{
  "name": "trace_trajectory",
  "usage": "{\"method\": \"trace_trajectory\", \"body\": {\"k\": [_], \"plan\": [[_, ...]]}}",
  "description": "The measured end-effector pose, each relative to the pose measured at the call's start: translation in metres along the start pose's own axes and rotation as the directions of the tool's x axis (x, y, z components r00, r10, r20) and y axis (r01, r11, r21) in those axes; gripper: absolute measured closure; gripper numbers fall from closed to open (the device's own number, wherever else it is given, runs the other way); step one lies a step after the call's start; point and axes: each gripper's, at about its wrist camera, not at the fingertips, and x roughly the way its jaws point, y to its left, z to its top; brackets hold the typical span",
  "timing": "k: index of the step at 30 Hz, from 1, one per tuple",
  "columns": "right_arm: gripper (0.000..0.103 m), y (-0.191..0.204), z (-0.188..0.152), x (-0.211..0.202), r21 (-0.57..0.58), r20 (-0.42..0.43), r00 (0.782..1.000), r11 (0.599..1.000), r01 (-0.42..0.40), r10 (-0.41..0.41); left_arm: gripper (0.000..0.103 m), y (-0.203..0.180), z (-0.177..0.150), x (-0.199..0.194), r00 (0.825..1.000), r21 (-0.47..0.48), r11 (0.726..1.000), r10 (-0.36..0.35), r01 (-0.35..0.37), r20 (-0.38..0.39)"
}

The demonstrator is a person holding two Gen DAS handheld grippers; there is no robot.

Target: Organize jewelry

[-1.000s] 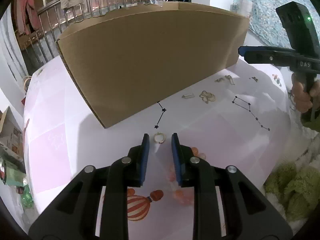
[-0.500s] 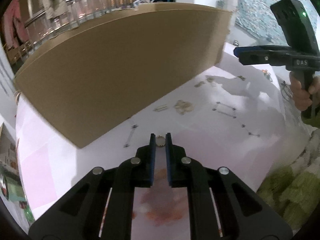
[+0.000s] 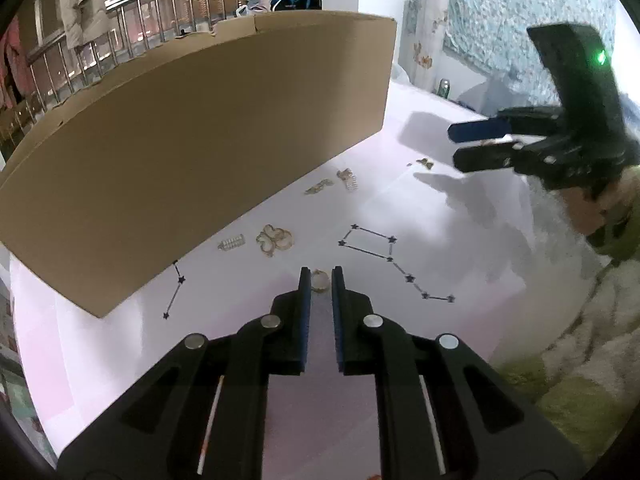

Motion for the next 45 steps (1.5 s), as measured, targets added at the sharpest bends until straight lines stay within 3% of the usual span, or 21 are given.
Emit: {"method": "trace_trajectory", "body": {"k": [3,9,19,28,37,45], "plan": [[0.054,0.0,0.0,0.004,-0.019,0.001,1.0,1.0,0.001,-0.001,0.084,-0.003,-0.002,-0.008,1.0,-0.02,1.0,0.012,-0.012,0.016],[0.054,0.002,0.0,0.008,-0.047,0.0,1.0,0.999,-0.011,0.011,0.083,-0.008,-0.008,-0.01,0.999,-0.046,0.998,0.032,-0.032,0.001],[0.066,0.001,-0.005,0.016,-0.077,-0.006,1.0,0.997,0.004,-0.005,0.083,-0.01,-0.007,-0.003,0.998,-0.092,0.994,0.054,-0.055,-0.014],[0.068,-0.001,-0.003,0.022,-0.121,-0.007,1.0,0.992,-0.016,0.015,0.092,-0.003,-0.001,0.003,0.999,-0.113,0.993,0.047,-0.046,0.008],[0.068,0.002,-0.002,0.024,-0.178,-0.008,1.0,0.984,-0.029,0.029,0.092,-0.008,0.005,0.009,0.999,-0.1,0.994,0.043,-0.041,0.012],[0.074,0.004,-0.002,0.024,-0.221,-0.014,0.999,0.974,-0.044,0.042,0.092,-0.011,0.005,0.011,0.998,-0.078,0.995,0.058,-0.057,0.011]]}}
